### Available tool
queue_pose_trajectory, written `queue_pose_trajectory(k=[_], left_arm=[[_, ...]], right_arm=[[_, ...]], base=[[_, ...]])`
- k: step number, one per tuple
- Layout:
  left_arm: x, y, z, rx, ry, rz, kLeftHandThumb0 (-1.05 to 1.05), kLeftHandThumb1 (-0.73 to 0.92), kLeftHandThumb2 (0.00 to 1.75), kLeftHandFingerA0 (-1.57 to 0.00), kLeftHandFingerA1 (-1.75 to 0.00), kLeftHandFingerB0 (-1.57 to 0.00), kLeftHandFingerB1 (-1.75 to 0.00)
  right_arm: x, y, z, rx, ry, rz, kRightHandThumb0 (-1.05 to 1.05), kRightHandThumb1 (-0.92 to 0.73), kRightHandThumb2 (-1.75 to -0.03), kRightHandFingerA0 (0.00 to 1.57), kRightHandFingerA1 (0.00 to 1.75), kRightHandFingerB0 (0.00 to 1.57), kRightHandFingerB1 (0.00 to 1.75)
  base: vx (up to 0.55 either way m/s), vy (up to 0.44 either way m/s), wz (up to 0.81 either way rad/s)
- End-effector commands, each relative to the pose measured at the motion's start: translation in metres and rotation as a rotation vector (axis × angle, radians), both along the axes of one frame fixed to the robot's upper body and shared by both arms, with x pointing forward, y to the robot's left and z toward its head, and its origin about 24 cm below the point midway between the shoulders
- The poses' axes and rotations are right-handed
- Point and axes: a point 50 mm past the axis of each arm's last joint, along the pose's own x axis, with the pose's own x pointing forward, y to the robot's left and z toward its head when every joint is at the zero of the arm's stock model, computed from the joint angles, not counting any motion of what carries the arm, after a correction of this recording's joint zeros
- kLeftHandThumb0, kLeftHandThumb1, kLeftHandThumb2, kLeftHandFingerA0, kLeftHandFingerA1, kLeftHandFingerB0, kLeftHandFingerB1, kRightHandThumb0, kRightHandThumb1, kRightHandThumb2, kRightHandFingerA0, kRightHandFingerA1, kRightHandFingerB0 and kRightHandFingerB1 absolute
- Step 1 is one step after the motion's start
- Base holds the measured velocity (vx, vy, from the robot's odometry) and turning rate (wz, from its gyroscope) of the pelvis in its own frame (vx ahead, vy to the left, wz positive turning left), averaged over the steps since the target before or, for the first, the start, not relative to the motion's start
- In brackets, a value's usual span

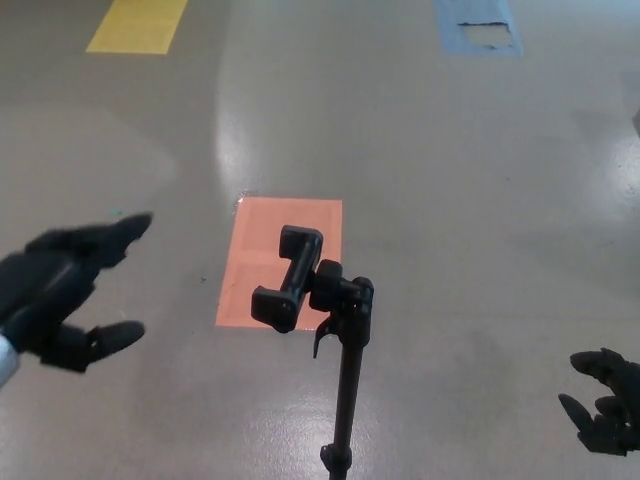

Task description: The robot uses its left hand to grab the top of a phone stand kept on the floor and tilt it upwards to adjust its angle

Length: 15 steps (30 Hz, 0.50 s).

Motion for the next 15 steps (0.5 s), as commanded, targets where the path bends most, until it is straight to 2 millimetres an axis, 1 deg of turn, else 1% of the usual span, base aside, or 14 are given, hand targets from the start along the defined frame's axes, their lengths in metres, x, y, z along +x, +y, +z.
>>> queue_pose_trajectory(k=[1, 2, 3, 4, 5, 6, 7, 10, 12, 15], left_arm=[[-0.005, -0.032, 0.045, 0.198, -0.222, -0.265, -0.96, 0.62, 0.90, -0.15, -0.11, -0.01, -0.01], [-0.006, -0.036, 0.046, 0.215, -0.230, -0.274, -0.93, 0.60, 0.90, -0.12, -0.08, 0.00, -0.03], [-0.007, -0.039, 0.048, 0.224, -0.234, -0.281, -0.88, 0.56, 0.88, -0.11, -0.10, -0.02, -0.08], [-0.007, -0.041, 0.049, 0.229, -0.236, -0.286, -0.88, 0.56, 0.88, -0.11, -0.10, -0.02, -0.08], [-0.008, -0.045, 0.050, 0.242, -0.243, -0.296, -0.85, 0.54, 0.88, -0.07, -0.08, -0.01, -0.10], [-0.008, -0.047, 0.052, 0.251, -0.249, -0.302, -0.85, 0.54, 0.88, -0.07, -0.08, -0.01, -0.10], [-0.009, -0.051, 0.054, 0.264, -0.257, -0.313, -0.89, 0.56, 0.88, -0.07, -0.04, 0.00, -0.06], [-0.011, -0.060, 0.061, 0.300, -0.290, -0.343, -0.90, 0.58, 0.88, -0.08, -0.04, 0.00, -0.05], [-0.011, -0.068, 0.069, 0.335, -0.342, -0.369, -0.89, 0.58, 0.87, -0.12, -0.10, 0.00, -0.04], [-0.010, -0.072, 0.073, 0.351, -0.365, -0.384, -0.87, 0.57, 0.86, -0.10, -0.08, 0.00, -0.05]], right_arm=[[-0.003, -0.010, 0.001, 0.007, -0.010, -0.040, -0.61, -0.82, -0.64, 0.22, 0.38, 0.16, 0.29], [-0.004, -0.010, 0.000, 0.001, -0.004, -0.037, -0.62, -0.82, -0.64, 0.22, 0.39, 0.15, 0.29], [-0.005, -0.011, 0.000, -0.005, 0.002, -0.032, -0.61, -0.82, -0.64, 0.21, 0.39, 0.15, 0.29], [-0.005, -0.011, -0.001, -0.009, 0.006, -0.030, -0.61, -0.82, -0.64, 0.21, 0.39, 0.15, 0.29], [-0.006, -0.012, -0.001, -0.010, 0.011, -0.027, -0.34, -0.57, -1.10, 0.03, 0.50, 0.01, 0.48], [-0.006, -0.012, -0.001, -0.010, 0.015, -0.026, -0.34, -0.57, -1.10, 0.03, 0.50, 0.01, 0.48], [-0.006, -0.012, -0.002, -0.010, 0.017, -0.024, -0.61, -0.82, -0.64, 0.21, 0.38, 0.16, 0.30], [-0.007, -0.013, -0.002, -0.008, 0.020, -0.026, -0.62, -0.81, -0.64, 0.21, 0.38, 0.16, 0.30], [-0.006, -0.012, -0.002, -0.007, 0.021, -0.026, -0.62, -0.81, -0.64, 0.21, 0.37, 0.17, 0.30], [-0.005, -0.011, -0.001, -0.012, 0.029, -0.022, -0.62, -0.81, -0.64, 0.21, 0.37, 0.17, 0.29]], base=[[0.00, 0.000, 0.00], [0.00, 0.000, 0.00], [0.00, 0.000, 0.00], [0.00, 0.000, 0.00], [0.00, 0.000, 0.00], [0.00, 0.000, 0.00], [0.00, 0.000, 0.00], [0.00, 0.000, 0.00], [0.00, 0.000, 0.00], [0.00, 0.000, 0.00]])
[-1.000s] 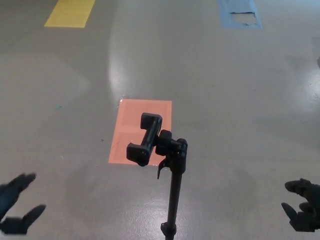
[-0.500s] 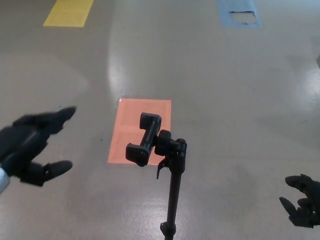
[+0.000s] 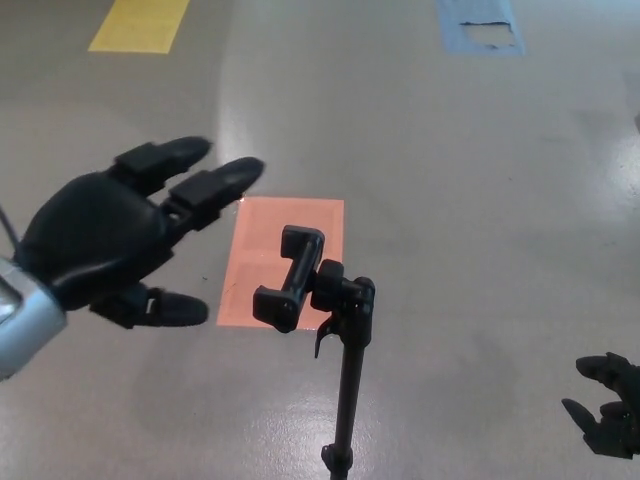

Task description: The robot uses its left hand to grab the top of a phone stand kept on the floor and tilt it upwards to adjust its angle

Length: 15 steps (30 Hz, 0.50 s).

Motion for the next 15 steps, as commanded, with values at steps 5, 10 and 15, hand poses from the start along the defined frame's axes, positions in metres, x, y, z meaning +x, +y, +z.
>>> queue_pose_trajectory(k=[5, 10, 15], left_arm=[[0.003, -0.014, 0.017, 0.147, -0.106, -0.037, -0.87, 0.57, 0.87, -0.12, -0.12, -0.01, -0.06], [0.008, -0.017, 0.022, 0.142, -0.112, -0.042, -0.83, 0.54, 0.88, -0.09, -0.18, 0.00, -0.11], [0.012, -0.017, 0.023, 0.153, -0.109, -0.036, -0.86, 0.57, 0.91, -0.10, -0.20, 0.00, -0.10]], right_arm=[[0.000, -0.006, 0.002, -0.003, 0.015, -0.009, -0.60, -0.80, -0.64, 0.22, 0.37, 0.18, 0.30], [0.000, -0.005, 0.001, -0.023, 0.034, 0.004, -0.31, -0.55, -1.07, 0.08, 0.52, 0.07, 0.50], [0.000, -0.006, 0.001, -0.033, 0.052, 0.013, -0.30, -0.55, -1.07, 0.09, 0.52, 0.07, 0.50]], base=[[0.00, 0.000, 0.00], [0.00, 0.000, 0.00], [0.00, 0.000, 0.00]])
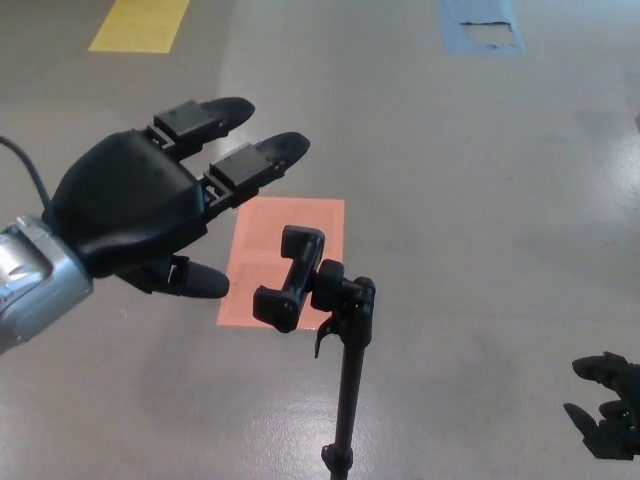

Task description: The robot uses its left hand to grab the top of a phone stand kept on the floor and tilt it upwards to adjust its angle

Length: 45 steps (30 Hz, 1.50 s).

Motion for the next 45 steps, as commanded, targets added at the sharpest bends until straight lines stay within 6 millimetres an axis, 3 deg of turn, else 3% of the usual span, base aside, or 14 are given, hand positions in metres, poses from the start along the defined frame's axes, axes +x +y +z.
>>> queue_pose_trajectory(k=[1, 14, 15, 18, 21, 22, 26, 27, 28, 32, 36, 37, 38, 45], left_arm=[[0.005, 0.002, 0.001, 0.045, -0.003, 0.012, -0.85, 0.57, 0.91, -0.10, -0.21, 0.00, -0.11], [0.010, 0.004, -0.002, 0.099, 0.001, 0.022, -0.85, 0.56, 0.89, -0.09, -0.20, 0.00, -0.11], [0.010, 0.004, -0.003, 0.109, -0.007, 0.022, -0.80, 0.66, 0.60, -0.11, -0.25, 0.00, -0.21], [0.009, 0.005, -0.008, 0.128, -0.020, 0.019, -0.80, 0.54, 0.92, -0.09, -0.29, 0.00, -0.19], [0.008, 0.006, -0.012, 0.132, -0.003, 0.019, -0.82, 0.70, 0.61, -0.11, -0.25, 0.00, -0.20], [0.008, 0.005, -0.014, 0.138, 0.007, 0.020, -0.96, 0.63, 0.94, -0.08, -0.20, 0.00, -0.05], [0.004, 0.003, -0.022, 0.177, 0.022, -0.001, -0.94, 0.59, 0.91, -0.09, -0.19, 0.00, -0.03], [0.003, 0.003, -0.023, 0.177, 0.022, -0.009, -0.85, 0.62, 0.59, -0.12, -0.25, 0.00, -0.18], [0.002, 0.003, -0.025, 0.173, 0.022, -0.022, -0.78, 0.47, 0.86, -0.09, -0.29, 0.00, -0.16], [-0.001, 0.001, -0.029, 0.196, 0.018, -0.035, -0.76, 0.52, 0.57, -0.11, -0.25, 0.00, -0.22], [-0.002, -0.002, -0.031, 0.222, 0.025, -0.033, -0.71, 0.45, 0.78, -0.06, -0.23, 0.00, -0.13], [-0.003, -0.003, -0.031, 0.217, 0.030, -0.036, -0.67, 0.42, 0.78, -0.09, -0.26, 0.00, -0.18], [-0.003, -0.003, -0.031, 0.220, 0.029, -0.037, -0.71, 0.45, 0.78, -0.07, -0.23, 0.00, -0.12], [-0.004, -0.005, -0.030, 0.219, 0.027, -0.042, -0.68, 0.43, 0.78, -0.06, -0.24, 0.00, -0.16]], right_arm=[[-0.002, -0.007, 0.000, -0.016, 0.044, -0.006, -0.31, -0.55, -1.07, 0.09, 0.52, 0.07, 0.49], [0.000, -0.007, 0.001, -0.023, 0.060, 0.002, -0.30, -0.54, -1.07, 0.09, 0.52, 0.08, 0.49], [0.000, -0.007, 0.002, -0.019, 0.061, 0.001, -0.30, -0.55, -1.07, 0.09, 0.52, 0.07, 0.49], [0.001, -0.007, 0.002, -0.017, 0.066, 0.002, -0.29, -0.55, -1.07, 0.09, 0.52, 0.08, 0.49], [0.001, -0.006, 0.001, -0.014, 0.069, -0.001, -0.29, -0.55, -1.07, 0.09, 0.52, 0.08, 0.49], [0.001, -0.006, 0.001, -0.016, 0.072, 0.002, -0.30, -0.56, -1.08, 0.09, 0.52, 0.07, 0.49], [-0.001, -0.007, 0.000, -0.025, 0.089, 0.008, -0.30, -0.56, -1.08, 0.09, 0.52, 0.07, 0.49], [-0.001, -0.007, 0.000, -0.024, 0.090, 0.008, -0.29, -0.56, -1.08, 0.09, 0.52, 0.08, 0.49], [-0.001, -0.006, 0.000, -0.025, 0.090, 0.011, -0.29, -0.56, -1.08, 0.09, 0.52, 0.08, 0.50], [-0.001, -0.006, 0.000, -0.027, 0.093, 0.014, -0.29, -0.55, -1.07, 0.10, 0.52, 0.09, 0.50], [-0.001, -0.007, -0.001, -0.028, 0.099, 0.014, -0.29, -0.56, -1.08, 0.09, 0.52, 0.08, 0.50], [-0.001, -0.007, -0.001, -0.034, 0.105, 0.017, -0.56, -0.80, -0.67, 0.22, 0.36, 0.25, 0.33], [-0.001, -0.007, -0.001, -0.039, 0.109, 0.019, -0.29, -0.56, -1.08, 0.09, 0.52, 0.08, 0.49], [-0.001, -0.007, 0.000, -0.029, 0.108, 0.019, -0.29, -0.56, -1.08, 0.09, 0.52, 0.08, 0.49]], base=[[0.00, 0.000, 0.00], [0.00, 0.000, 0.00], [0.00, 0.000, 0.00], [0.00, 0.000, 0.00], [0.00, 0.000, 0.00], [0.00, 0.000, 0.00], [0.00, 0.000, 0.00], [0.00, 0.000, 0.00], [0.00, 0.000, 0.00], [0.00, 0.000, 0.00], [0.00, 0.000, 0.00], [0.00, 0.000, 0.00], [0.00, 0.000, 0.00], [0.00, 0.000, 0.00]])
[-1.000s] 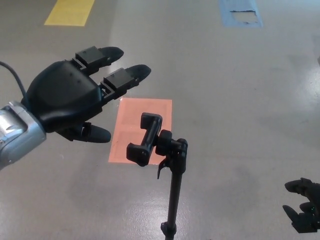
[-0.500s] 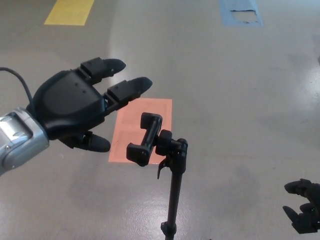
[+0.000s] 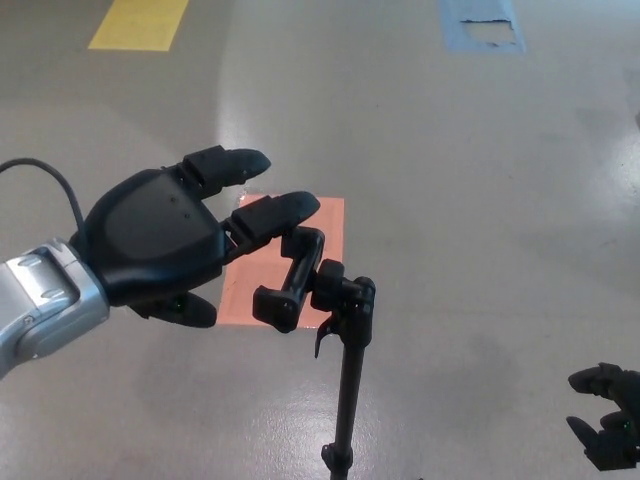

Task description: The robot uses its left hand to grab the top of a phone stand kept on the floor and tilt it upwards to adjust its angle

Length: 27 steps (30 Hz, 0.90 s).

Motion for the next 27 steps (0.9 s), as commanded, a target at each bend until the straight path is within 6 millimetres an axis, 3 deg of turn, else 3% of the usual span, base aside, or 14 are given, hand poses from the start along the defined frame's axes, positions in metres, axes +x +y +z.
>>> queue_pose_trajectory(k=[1, 13, 14, 19, 20, 21, 23, 24, 27], left_arm=[[-0.0023, 0.0016, -0.0031, 0.045, 0.009, 0.000, -0.67, 0.42, 0.78, -0.08, -0.24, 0.00, -0.17], [-0.0020, 0.0028, -0.0044, 0.045, 0.013, 0.004, -0.72, 0.46, 0.79, -0.12, -0.24, -0.02, -0.15], [-0.0020, 0.0027, -0.0043, 0.044, 0.017, 0.004, -0.68, 0.49, 0.55, -0.10, -0.25, -0.01, -0.25], [-0.0023, 0.0021, -0.0049, 0.051, 0.023, 0.001, -0.68, 0.50, 0.55, -0.10, -0.25, -0.01, -0.25], [-0.0026, 0.0016, -0.0058, 0.053, 0.028, 0.002, -0.70, 0.44, 0.80, -0.10, -0.25, -0.02, -0.19], [-0.0030, 0.0013, -0.0065, 0.049, 0.030, -0.002, -0.69, 0.49, 0.56, -0.11, -0.25, -0.01, -0.26], [-0.0034, 0.0012, -0.0069, 0.044, 0.030, -0.007, -0.69, 0.49, 0.55, -0.11, -0.25, 0.00, -0.26], [-0.0040, 0.0014, -0.0085, 0.045, 0.034, -0.010, -0.74, 0.46, 0.80, -0.06, -0.21, 0.00, -0.13], [-0.0051, 0.0015, -0.0116, 0.057, 0.043, -0.012, -0.75, 0.47, 0.81, -0.11, -0.20, 0.00, -0.11]], right_arm=[[-0.0007, -0.0066, 0.0019, -0.007, 0.017, -0.011, -0.29, -0.56, -1.08, 0.09, 0.52, 0.08, 0.50], [-0.0004, -0.0066, 0.0022, -0.006, 0.020, -0.008, -0.29, -0.56, -1.08, 0.09, 0.51, 0.08, 0.50], [-0.0002, -0.0065, 0.0023, -0.008, 0.021, -0.006, -0.29, -0.56, -1.08, 0.09, 0.52, 0.08, 0.50], [0.0002, -0.0065, 0.0027, -0.002, 0.020, -0.009, -0.29, -0.56, -1.08, 0.09, 0.52, 0.08, 0.50], [-0.0001, -0.0066, 0.0024, 0.000, 0.020, -0.014, -0.29, -0.56, -1.07, 0.09, 0.52, 0.08, 0.50], [-0.0003, -0.0067, 0.0022, -0.002, 0.020, -0.014, -0.29, -0.56, -1.08, 0.09, 0.52, 0.08, 0.50], [-0.0003, -0.0067, 0.0022, -0.006, 0.021, -0.011, -0.29, -0.56, -1.08, 0.09, 0.51, 0.08, 0.50], [-0.0003, -0.0067, 0.0022, -0.008, 0.022, -0.010, -0.29, -0.56, -1.08, 0.09, 0.52, 0.08, 0.49], [-0.0002, -0.0069, 0.0025, -0.007, 0.020, -0.010, -0.29, -0.56, -1.08, 0.09, 0.52, 0.08, 0.50]], base=[[0.00, 0.000, 0.00], [0.00, 0.000, 0.00], [0.00, 0.000, 0.00], [0.00, 0.000, 0.00], [0.00, 0.000, 0.00], [0.00, 0.000, 0.00], [0.00, 0.000, 0.00], [0.00, 0.000, 0.00], [0.00, 0.000, 0.00]])
